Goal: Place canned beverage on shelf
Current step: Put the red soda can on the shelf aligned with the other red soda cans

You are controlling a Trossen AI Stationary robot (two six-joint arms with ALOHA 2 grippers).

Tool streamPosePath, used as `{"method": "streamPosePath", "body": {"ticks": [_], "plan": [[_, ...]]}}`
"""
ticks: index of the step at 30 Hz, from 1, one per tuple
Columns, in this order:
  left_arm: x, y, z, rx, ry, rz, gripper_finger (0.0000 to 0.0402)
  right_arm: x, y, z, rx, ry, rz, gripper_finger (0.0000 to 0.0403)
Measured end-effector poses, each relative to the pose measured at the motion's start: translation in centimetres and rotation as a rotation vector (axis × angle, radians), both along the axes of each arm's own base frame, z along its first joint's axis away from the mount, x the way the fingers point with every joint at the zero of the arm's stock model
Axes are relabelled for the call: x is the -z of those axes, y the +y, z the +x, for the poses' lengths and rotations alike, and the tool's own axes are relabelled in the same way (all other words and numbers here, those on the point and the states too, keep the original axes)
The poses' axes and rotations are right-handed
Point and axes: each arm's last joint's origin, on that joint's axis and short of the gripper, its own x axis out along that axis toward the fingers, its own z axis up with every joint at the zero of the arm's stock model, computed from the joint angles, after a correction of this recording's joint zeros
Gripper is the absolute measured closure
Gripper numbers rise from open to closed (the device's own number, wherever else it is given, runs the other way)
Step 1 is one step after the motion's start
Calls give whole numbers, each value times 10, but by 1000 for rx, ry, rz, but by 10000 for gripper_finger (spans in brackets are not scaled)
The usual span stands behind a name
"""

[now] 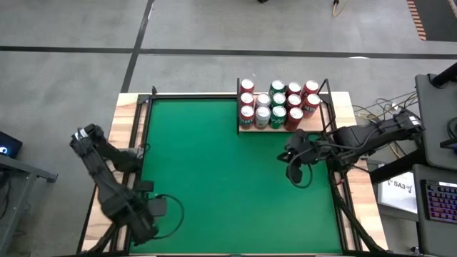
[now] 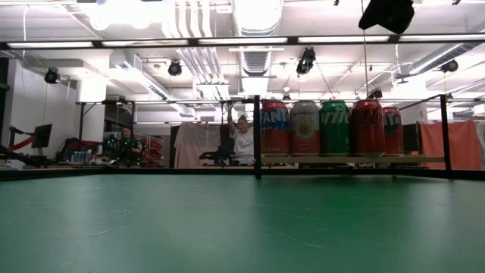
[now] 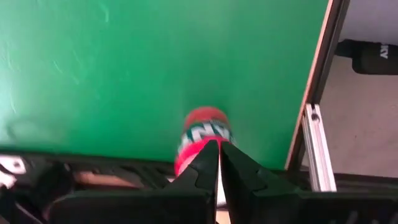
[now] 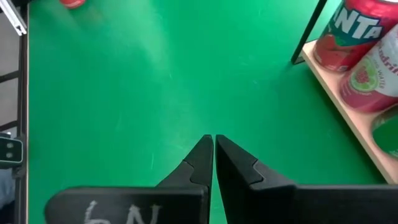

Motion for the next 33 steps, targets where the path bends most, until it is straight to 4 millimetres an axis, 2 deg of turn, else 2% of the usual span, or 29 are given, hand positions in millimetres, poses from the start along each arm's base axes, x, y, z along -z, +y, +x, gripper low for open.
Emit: {"method": "streamPosePath", "body": {"ticks": [6,10,14,22,25,29,33], "plan": [[2,-19,-23,-71,-12,-8,397,7,3,9,0,28,-7,394],[4,-27,-35,-105,-3,-5,369,11,4,14,0,47,-13,394],[5,-31,-42,-118,18,-6,311,12,4,15,1,51,-13,394],[10,-23,-47,-145,88,81,150,12,5,15,13,49,0,394],[16,-22,-48,-141,95,97,104,12,5,15,17,49,10,394],[26,-22,-48,-137,100,109,73,12,5,15,12,51,16,394],[34,-22,-48,-135,100,114,69,13,5,15,3,55,27,394]]}}
